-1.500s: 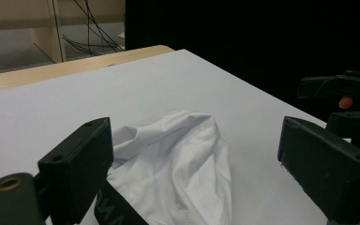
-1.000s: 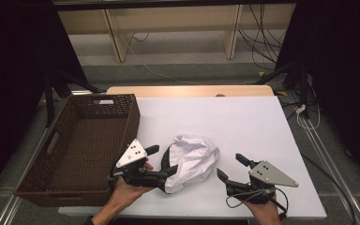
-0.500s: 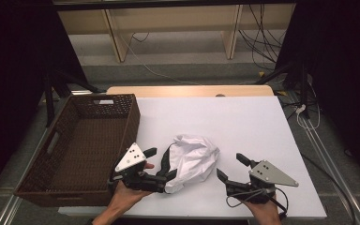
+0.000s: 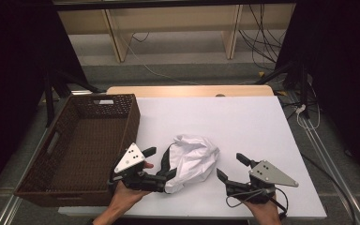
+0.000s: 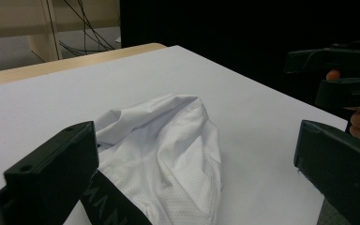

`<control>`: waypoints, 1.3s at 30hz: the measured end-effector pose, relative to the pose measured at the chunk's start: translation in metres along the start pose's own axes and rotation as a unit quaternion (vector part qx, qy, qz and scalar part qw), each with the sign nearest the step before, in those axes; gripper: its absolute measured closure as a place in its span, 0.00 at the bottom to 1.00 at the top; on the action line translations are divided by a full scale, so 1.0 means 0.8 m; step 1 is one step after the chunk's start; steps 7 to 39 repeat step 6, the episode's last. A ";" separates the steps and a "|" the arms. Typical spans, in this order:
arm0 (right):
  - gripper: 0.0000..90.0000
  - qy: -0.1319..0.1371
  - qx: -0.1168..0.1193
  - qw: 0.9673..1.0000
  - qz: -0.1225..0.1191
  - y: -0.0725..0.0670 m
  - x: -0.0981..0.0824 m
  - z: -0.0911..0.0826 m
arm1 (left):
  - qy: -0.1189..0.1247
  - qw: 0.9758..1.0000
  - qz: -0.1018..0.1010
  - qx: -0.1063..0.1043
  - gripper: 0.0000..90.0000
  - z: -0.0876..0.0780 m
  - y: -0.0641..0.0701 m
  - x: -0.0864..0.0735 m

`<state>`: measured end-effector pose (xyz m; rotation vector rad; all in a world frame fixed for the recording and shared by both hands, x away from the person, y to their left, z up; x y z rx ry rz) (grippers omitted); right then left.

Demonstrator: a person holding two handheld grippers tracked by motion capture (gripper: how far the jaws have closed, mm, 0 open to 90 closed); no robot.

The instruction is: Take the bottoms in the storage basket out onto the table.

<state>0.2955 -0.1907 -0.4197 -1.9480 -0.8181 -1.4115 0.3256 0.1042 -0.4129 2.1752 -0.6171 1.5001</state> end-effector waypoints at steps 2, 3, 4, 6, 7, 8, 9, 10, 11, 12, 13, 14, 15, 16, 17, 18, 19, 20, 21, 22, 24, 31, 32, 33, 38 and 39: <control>0.22 0.000 0.000 1.000 0.000 0.000 0.000 0.000 | 0.001 1.000 0.001 0.000 0.00 0.000 0.000 0.000; 0.22 0.000 0.000 1.000 0.000 0.000 0.000 0.000 | 0.002 1.000 0.002 0.000 0.00 0.000 0.001 0.000; 0.22 0.001 0.000 1.000 0.000 0.000 0.000 0.000 | 0.002 1.000 0.003 0.001 0.00 0.000 0.001 0.000; 0.22 0.001 -0.001 1.000 -0.001 0.000 0.000 0.000 | 0.003 1.000 0.006 0.003 0.00 0.000 0.001 -0.001; 0.22 0.001 -0.001 1.000 -0.001 0.000 0.000 0.000 | 0.003 1.000 0.006 0.003 0.00 0.000 0.001 -0.001; 0.22 0.001 -0.001 1.000 -0.001 0.000 0.000 0.000 | 0.003 1.000 0.006 0.003 0.00 0.000 0.001 -0.001; 0.22 0.001 -0.001 1.000 -0.001 0.000 0.000 0.000 | 0.003 1.000 0.006 0.003 0.00 0.000 0.001 -0.001; 0.22 0.001 -0.001 1.000 -0.001 0.000 0.000 0.000 | 0.003 1.000 0.006 0.003 0.00 0.000 0.001 -0.001; 0.22 0.001 -0.001 1.000 -0.001 0.000 0.000 0.000 | 0.003 1.000 0.006 0.003 0.00 0.000 0.001 -0.001; 0.22 0.001 -0.001 1.000 -0.001 0.000 0.000 0.000 | 0.003 1.000 0.006 0.003 0.00 0.000 0.001 -0.001; 0.22 0.001 -0.001 1.000 -0.001 0.000 0.000 0.000 | 0.003 1.000 0.006 0.003 0.00 0.000 0.001 -0.001; 0.22 0.001 -0.001 1.000 -0.001 0.000 0.000 0.000 | 0.003 1.000 0.006 0.003 0.00 0.000 0.001 -0.001; 0.22 0.001 -0.001 1.000 -0.001 0.000 0.000 0.000 | 0.003 1.000 0.006 0.003 0.00 0.000 0.001 -0.001; 0.22 0.001 -0.001 1.000 -0.001 0.000 0.000 0.000 | 0.003 1.000 0.006 0.003 0.00 0.000 0.001 -0.001; 0.22 0.001 -0.001 1.000 -0.001 0.000 0.000 0.000 | 0.003 1.000 0.006 0.003 0.00 0.000 0.001 -0.001; 0.22 0.001 -0.001 1.000 -0.001 0.000 0.000 0.000 | 0.003 1.000 0.006 0.003 0.00 0.000 0.001 -0.001; 0.22 0.001 -0.001 1.000 -0.001 0.000 0.000 0.000 | 0.003 1.000 0.006 0.003 0.00 0.000 0.001 -0.001; 0.22 0.001 -0.001 1.000 -0.001 0.000 0.000 0.000 | 0.003 1.000 0.006 0.003 0.00 0.000 0.001 -0.001; 0.22 0.001 -0.001 1.000 -0.001 0.000 0.000 0.000 | 0.003 1.000 0.006 0.003 0.00 0.000 0.001 -0.001; 0.22 0.001 -0.001 1.000 -0.001 0.000 0.000 0.000 | 0.003 1.000 0.006 0.003 0.00 0.000 0.001 -0.001; 0.22 0.001 -0.001 1.000 -0.001 0.000 0.000 0.000 | 0.003 1.000 0.006 0.003 0.00 0.000 0.001 -0.001; 0.22 0.001 -0.001 1.000 -0.001 0.000 0.000 0.000 | 0.003 1.000 0.006 0.003 0.00 0.000 0.001 -0.001; 0.22 0.001 -0.001 1.000 -0.001 0.000 0.000 0.000 | 0.003 1.000 0.006 0.003 0.00 0.000 0.001 -0.001; 0.22 0.001 -0.001 1.000 -0.001 0.000 0.000 0.000 | 0.003 1.000 0.006 0.003 0.00 0.000 0.001 -0.001; 0.22 0.001 -0.001 1.000 -0.001 0.000 0.000 0.000 | 0.003 1.000 0.006 0.003 0.00 0.000 0.001 -0.001; 0.22 0.001 -0.001 1.000 -0.001 0.000 0.000 0.000 | 0.003 1.000 0.006 0.003 0.00 0.000 0.001 -0.001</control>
Point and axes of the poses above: each handheld gripper's, and its own axes: z roughly forward along the jaws, x roughly out of its top, y roughly to its right, the point moved 3 cm from there along z, roughly forward along the jaws, and after that the axes turned 14 degrees about x, right-handed, at the moved point
